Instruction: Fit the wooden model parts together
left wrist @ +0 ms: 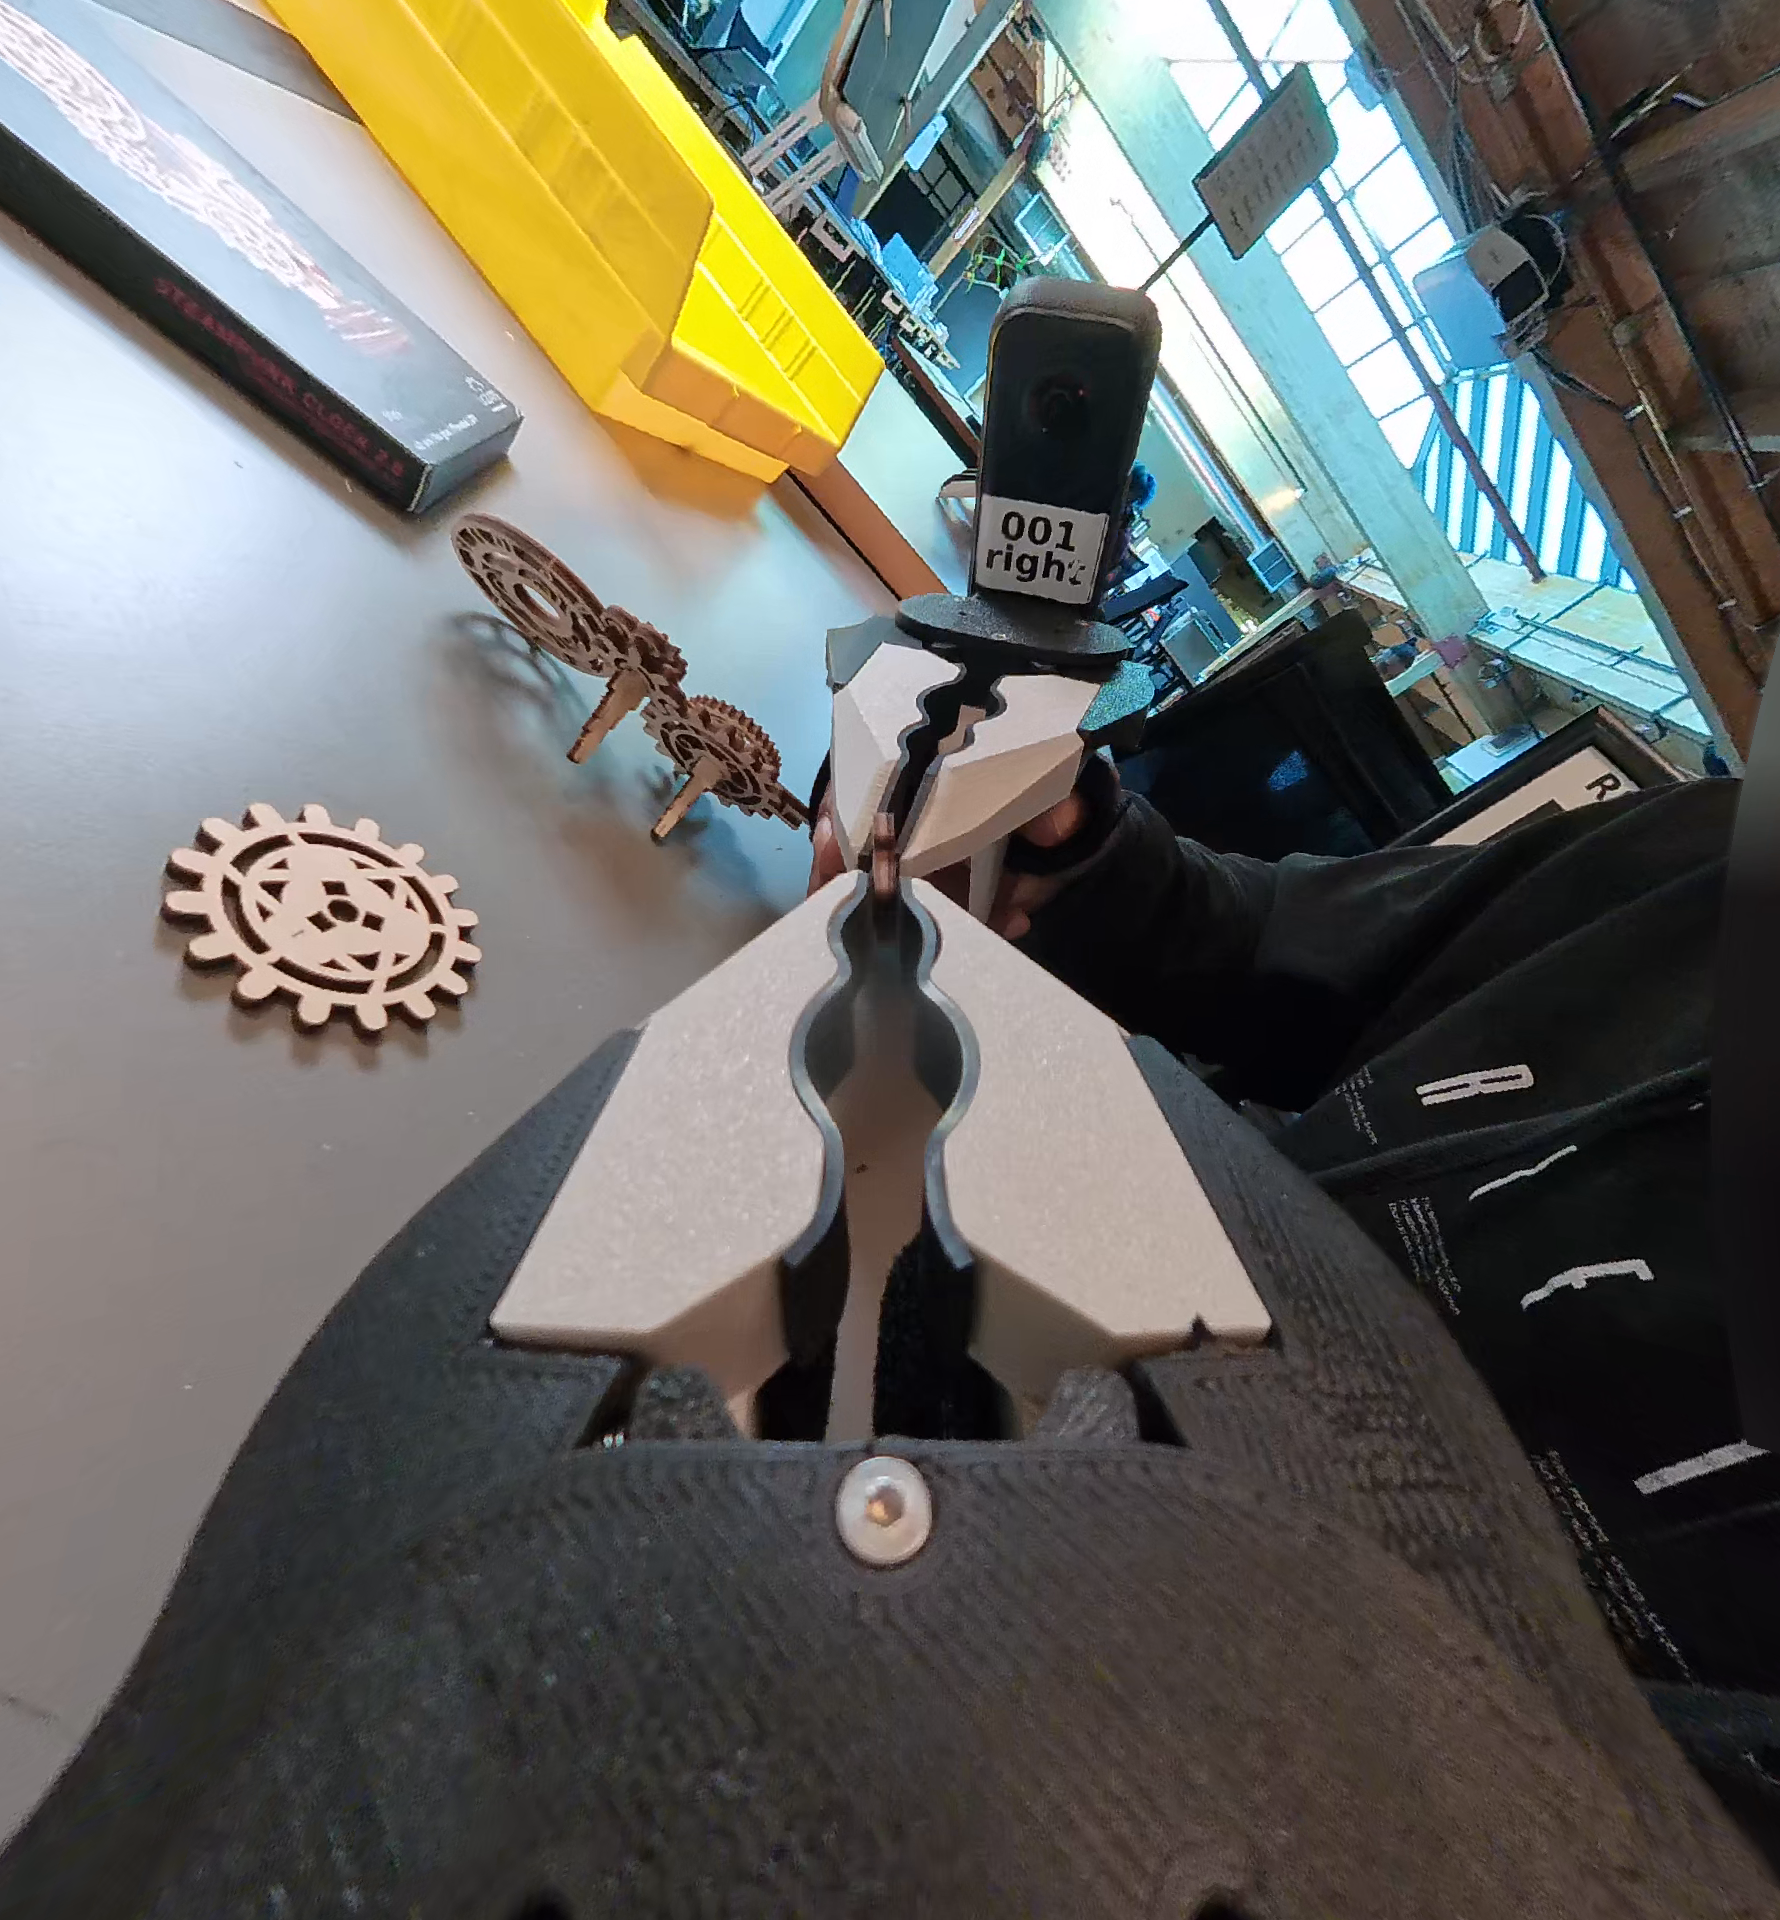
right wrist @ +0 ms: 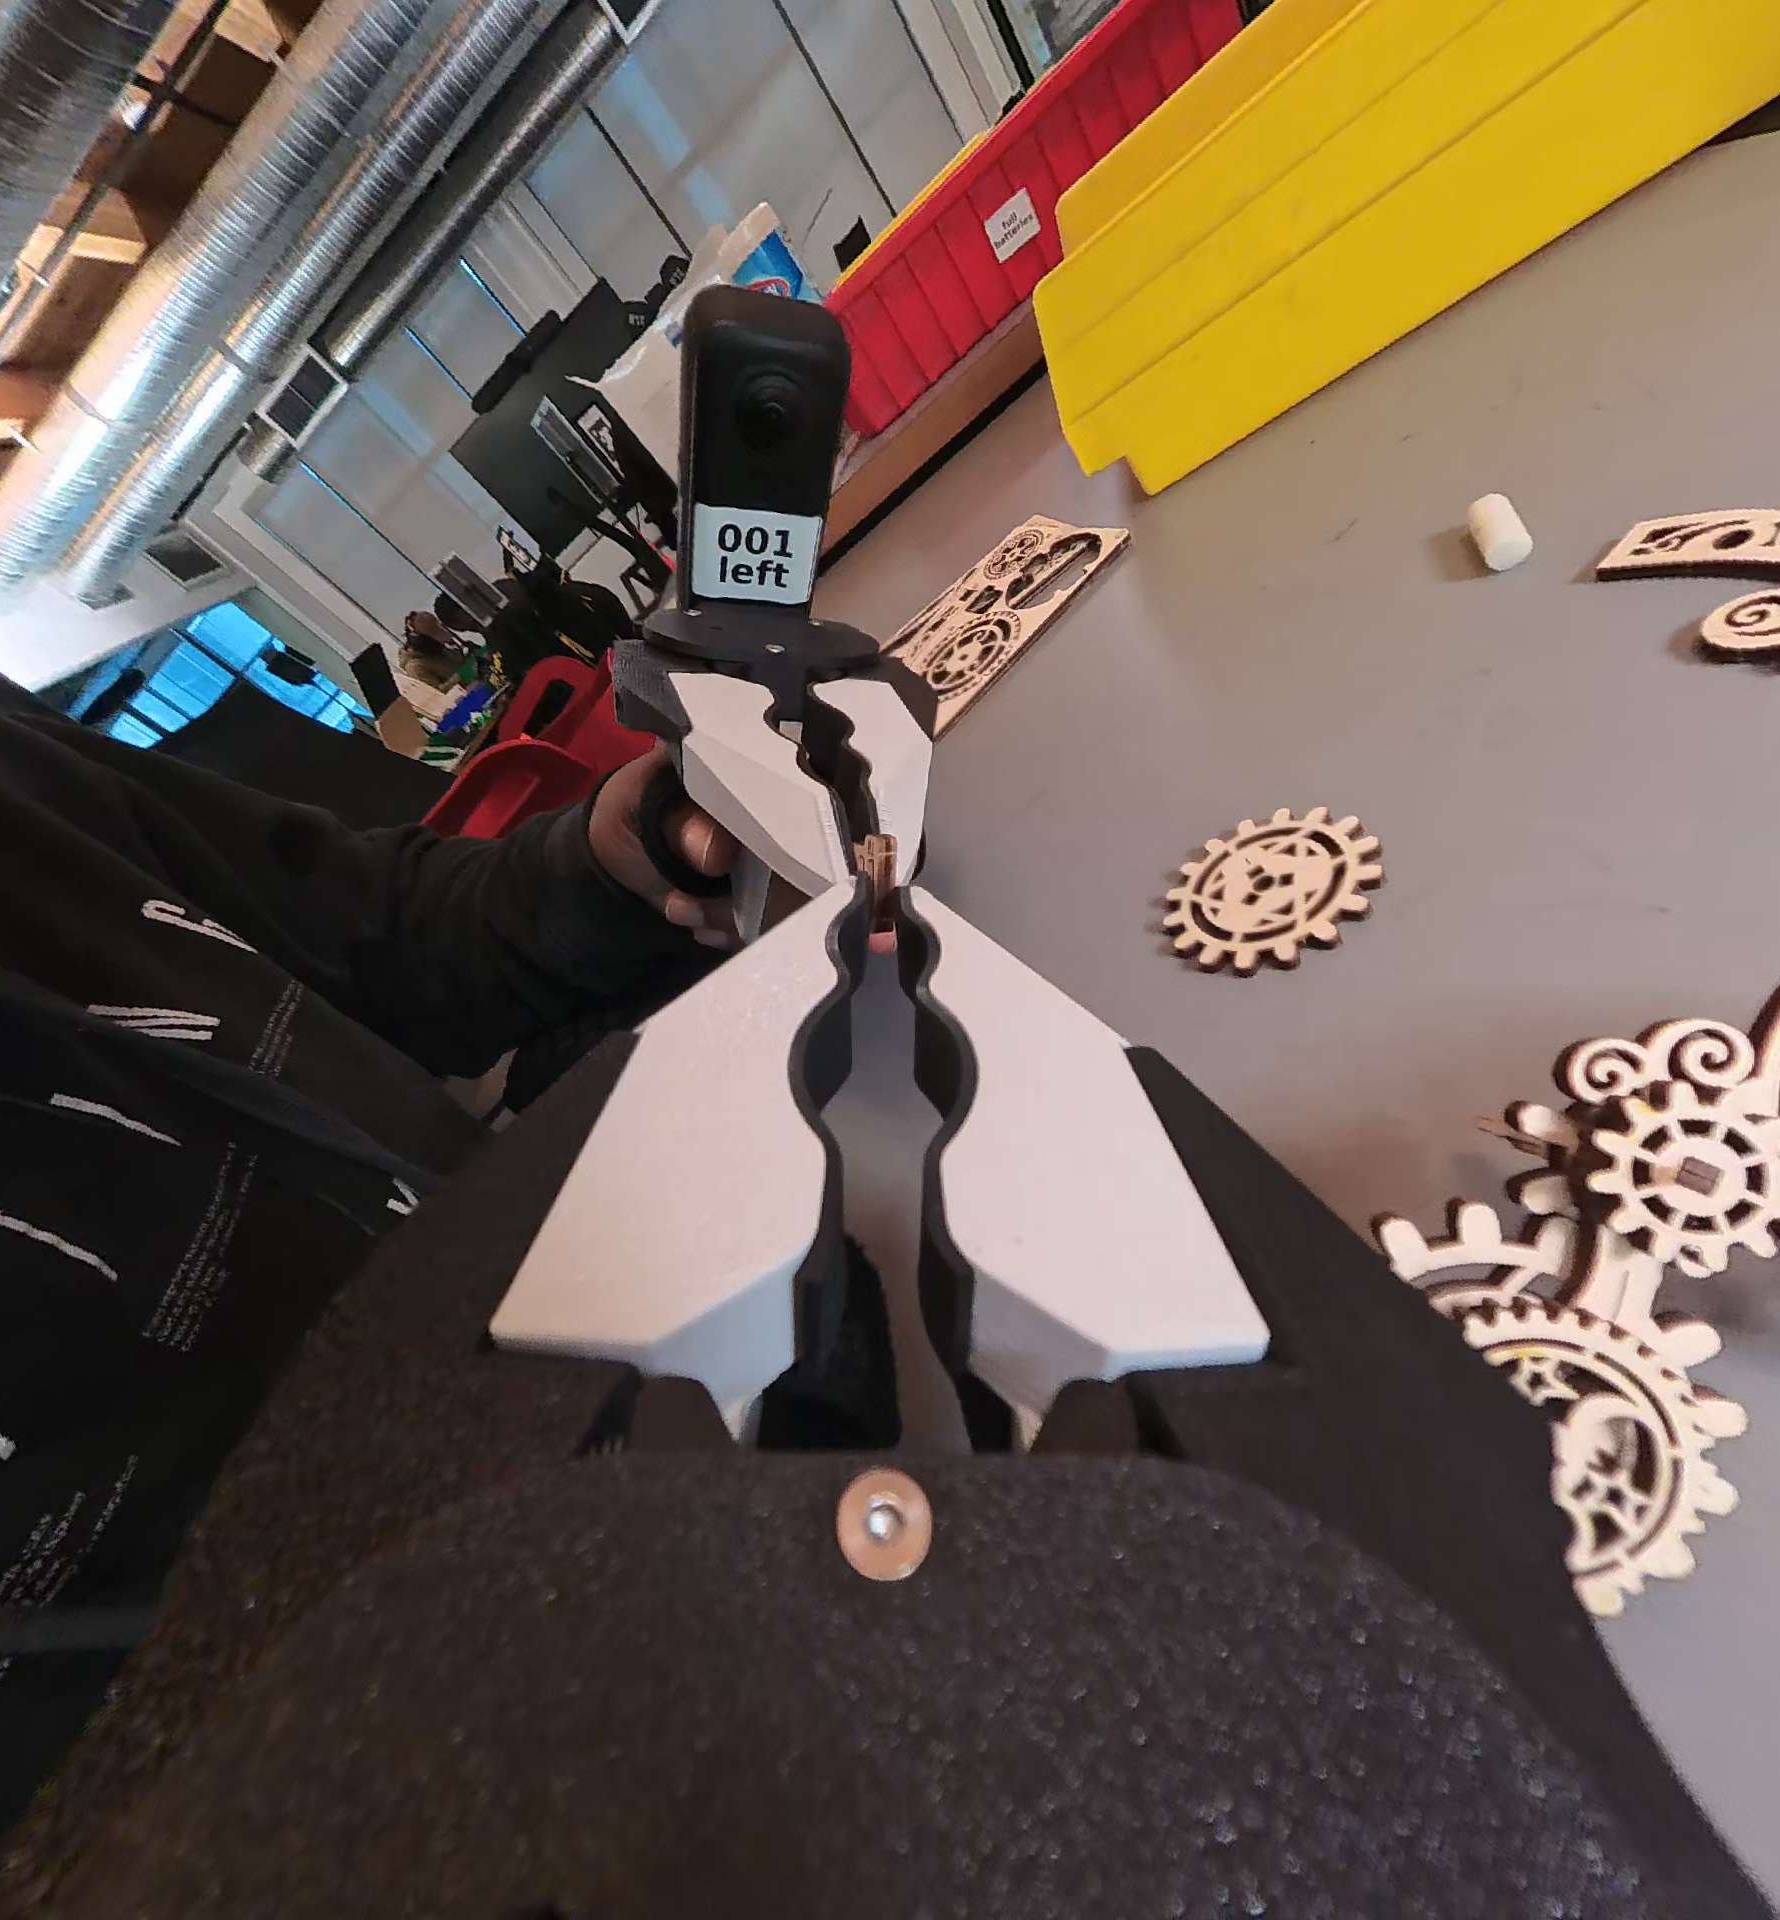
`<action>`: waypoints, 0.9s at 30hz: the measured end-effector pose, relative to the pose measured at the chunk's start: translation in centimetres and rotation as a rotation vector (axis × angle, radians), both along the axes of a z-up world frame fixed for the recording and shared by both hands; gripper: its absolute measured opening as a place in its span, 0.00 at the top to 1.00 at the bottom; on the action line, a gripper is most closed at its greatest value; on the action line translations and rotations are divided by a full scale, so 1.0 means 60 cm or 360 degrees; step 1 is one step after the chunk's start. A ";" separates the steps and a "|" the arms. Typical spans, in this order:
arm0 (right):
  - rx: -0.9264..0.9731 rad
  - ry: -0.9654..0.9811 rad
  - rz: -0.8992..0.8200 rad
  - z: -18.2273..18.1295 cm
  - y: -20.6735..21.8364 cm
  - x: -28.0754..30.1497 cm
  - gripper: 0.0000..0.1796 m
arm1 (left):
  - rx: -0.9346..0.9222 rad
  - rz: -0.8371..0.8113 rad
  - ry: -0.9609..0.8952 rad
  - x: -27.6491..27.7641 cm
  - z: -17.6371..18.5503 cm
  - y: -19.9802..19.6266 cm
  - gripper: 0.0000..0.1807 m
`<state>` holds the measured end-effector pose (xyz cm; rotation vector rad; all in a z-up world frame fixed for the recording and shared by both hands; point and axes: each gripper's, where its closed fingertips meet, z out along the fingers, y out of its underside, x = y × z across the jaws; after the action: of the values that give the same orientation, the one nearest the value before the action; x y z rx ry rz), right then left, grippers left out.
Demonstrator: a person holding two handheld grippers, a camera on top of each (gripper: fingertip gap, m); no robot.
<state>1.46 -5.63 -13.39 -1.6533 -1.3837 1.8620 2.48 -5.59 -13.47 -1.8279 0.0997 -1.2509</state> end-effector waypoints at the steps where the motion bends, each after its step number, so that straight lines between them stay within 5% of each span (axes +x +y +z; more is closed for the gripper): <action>1: -0.0005 -0.0004 -0.0003 -0.001 0.000 0.000 0.99 | 0.0002 0.0005 0.0018 0.000 -0.001 0.000 0.99; 8: 0.0027 -0.0029 -0.0087 -0.002 0.006 -0.006 0.99 | 0.0051 0.0072 0.0151 -0.004 -0.002 0.003 0.99; 21: 0.0697 -0.0087 -0.0245 -0.026 0.016 -0.013 1.00 | 0.0021 0.0138 0.0314 -0.012 -0.028 0.013 0.99; 27: 0.0070 -0.0036 -0.0072 -0.009 0.015 -0.006 1.00 | 0.0058 0.0087 0.0224 -0.005 -0.011 0.012 0.99</action>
<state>1.12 -4.73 -13.90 -1.6751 -1.3747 1.7804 2.20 -4.89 -14.11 -1.8732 0.1483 -1.0754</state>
